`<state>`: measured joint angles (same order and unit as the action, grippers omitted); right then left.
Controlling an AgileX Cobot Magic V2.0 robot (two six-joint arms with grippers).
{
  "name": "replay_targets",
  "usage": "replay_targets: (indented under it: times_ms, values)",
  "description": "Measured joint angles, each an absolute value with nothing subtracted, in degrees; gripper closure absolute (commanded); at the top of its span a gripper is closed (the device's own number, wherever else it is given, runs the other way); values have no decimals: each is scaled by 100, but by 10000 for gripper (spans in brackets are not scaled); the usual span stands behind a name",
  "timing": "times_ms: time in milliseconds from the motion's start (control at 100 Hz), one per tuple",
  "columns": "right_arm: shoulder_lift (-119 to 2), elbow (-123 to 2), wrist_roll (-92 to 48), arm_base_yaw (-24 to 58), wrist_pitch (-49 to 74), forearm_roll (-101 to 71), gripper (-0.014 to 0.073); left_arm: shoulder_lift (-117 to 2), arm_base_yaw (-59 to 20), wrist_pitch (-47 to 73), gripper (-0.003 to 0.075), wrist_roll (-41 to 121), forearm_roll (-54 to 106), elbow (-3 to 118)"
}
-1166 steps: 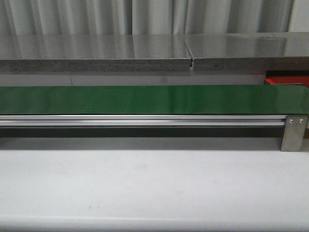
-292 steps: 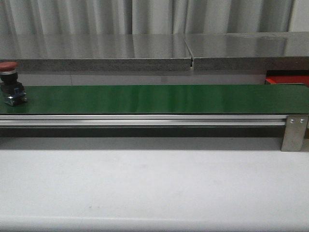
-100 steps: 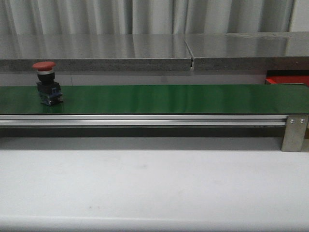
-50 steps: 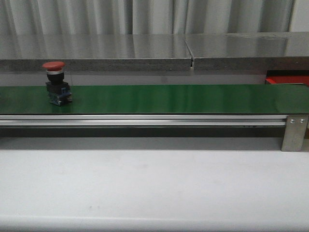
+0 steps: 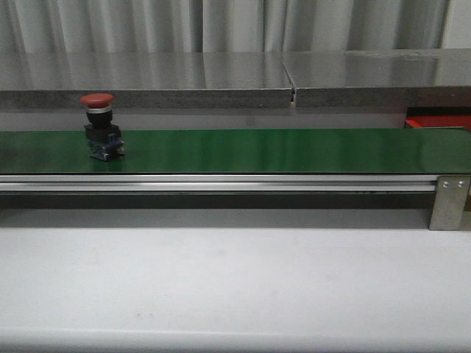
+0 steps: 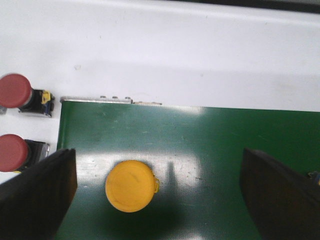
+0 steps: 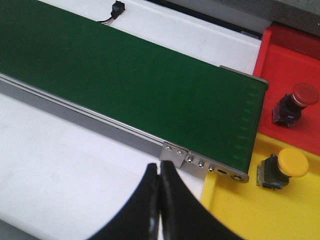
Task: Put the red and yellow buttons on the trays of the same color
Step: 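Carry the yellow button onto the belt and open the left gripper, then move the right gripper above the red button riding on the belt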
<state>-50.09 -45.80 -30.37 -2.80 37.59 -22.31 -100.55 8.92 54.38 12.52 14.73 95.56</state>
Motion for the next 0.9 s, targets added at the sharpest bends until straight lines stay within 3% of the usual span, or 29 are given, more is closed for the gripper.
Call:
replay_targets:
  times_ms: [180, 540, 800, 900]
  values:
    - [-5009, -4580, -3037, -280, 3759, -2231, 711, -8975, 563, 4850, 81, 1380, 1473, 8663]
    - [-5009, -4580, -3037, -280, 3759, -2231, 711, -6360, -404, 3011, 81, 1441, 1568, 5691]
    - [-5009, -4580, -3037, -280, 3759, -2231, 711, -4580, -521, 2285, 85, 1441, 1710, 3825]
    - [-5009, -4580, -3037, -280, 3759, -2231, 711, -3943, -521, 2221, 156, 1441, 1729, 3285]
